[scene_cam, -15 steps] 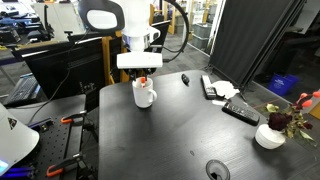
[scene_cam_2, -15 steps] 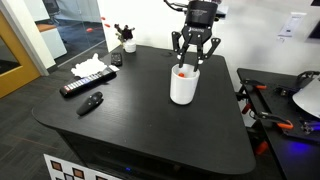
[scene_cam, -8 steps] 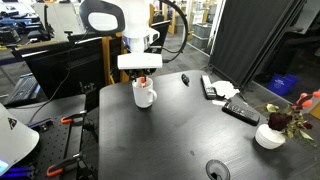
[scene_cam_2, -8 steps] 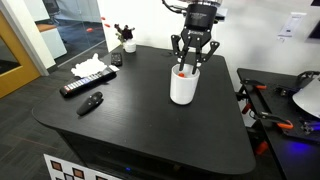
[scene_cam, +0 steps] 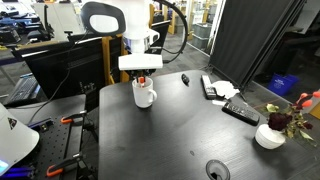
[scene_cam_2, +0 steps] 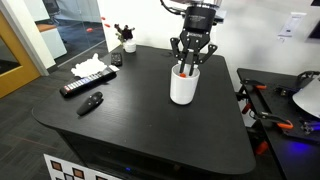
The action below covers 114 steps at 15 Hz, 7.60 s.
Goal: Remove the marker from the mug
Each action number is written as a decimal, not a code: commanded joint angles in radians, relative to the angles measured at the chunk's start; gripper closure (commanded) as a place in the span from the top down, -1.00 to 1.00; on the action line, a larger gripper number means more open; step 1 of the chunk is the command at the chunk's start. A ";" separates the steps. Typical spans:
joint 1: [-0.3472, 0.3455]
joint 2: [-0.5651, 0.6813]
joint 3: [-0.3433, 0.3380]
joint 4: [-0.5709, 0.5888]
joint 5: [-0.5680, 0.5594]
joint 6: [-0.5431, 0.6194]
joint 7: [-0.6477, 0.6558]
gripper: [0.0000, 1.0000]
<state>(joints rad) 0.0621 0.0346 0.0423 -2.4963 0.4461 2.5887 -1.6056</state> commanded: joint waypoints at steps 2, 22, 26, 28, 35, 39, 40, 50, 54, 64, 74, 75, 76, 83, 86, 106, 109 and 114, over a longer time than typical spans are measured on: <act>-0.009 0.025 0.015 0.018 -0.009 0.033 -0.011 -0.51; -0.022 0.052 0.036 0.050 -0.021 0.034 -0.003 -0.91; -0.027 0.034 0.035 0.037 -0.024 0.036 -0.003 -0.91; -0.030 0.024 0.034 0.032 -0.023 0.037 -0.004 -0.91; -0.027 -0.070 0.026 0.001 -0.015 0.015 -0.004 -0.91; -0.017 -0.176 0.002 -0.019 -0.022 -0.053 0.003 -0.91; -0.014 -0.209 -0.007 -0.021 -0.028 -0.080 0.008 -0.91; -0.006 -0.401 -0.076 0.024 -0.163 -0.176 0.095 -0.91; -0.019 -0.349 -0.079 0.081 -0.282 -0.160 0.191 -0.91; -0.065 -0.065 -0.084 0.355 -0.545 -0.261 0.527 -0.91; -0.088 0.243 -0.069 0.565 -0.576 -0.402 0.637 -0.91; -0.088 0.269 -0.068 0.577 -0.580 -0.398 0.646 -0.91; -0.089 0.294 -0.064 0.589 -0.579 -0.393 0.651 -0.91; -0.083 0.438 -0.057 0.681 -0.642 -0.359 0.704 -0.91; -0.081 0.487 -0.056 0.723 -0.669 -0.361 0.727 -0.91; -0.089 0.545 -0.038 0.731 -0.696 -0.315 0.745 0.90; -0.100 0.486 -0.030 0.691 -0.681 -0.291 0.731 1.00; -0.123 0.322 -0.008 0.604 -0.640 -0.299 0.698 1.00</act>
<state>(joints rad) -0.0307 0.4933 0.0027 -1.7845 -0.2191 2.2731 -0.8961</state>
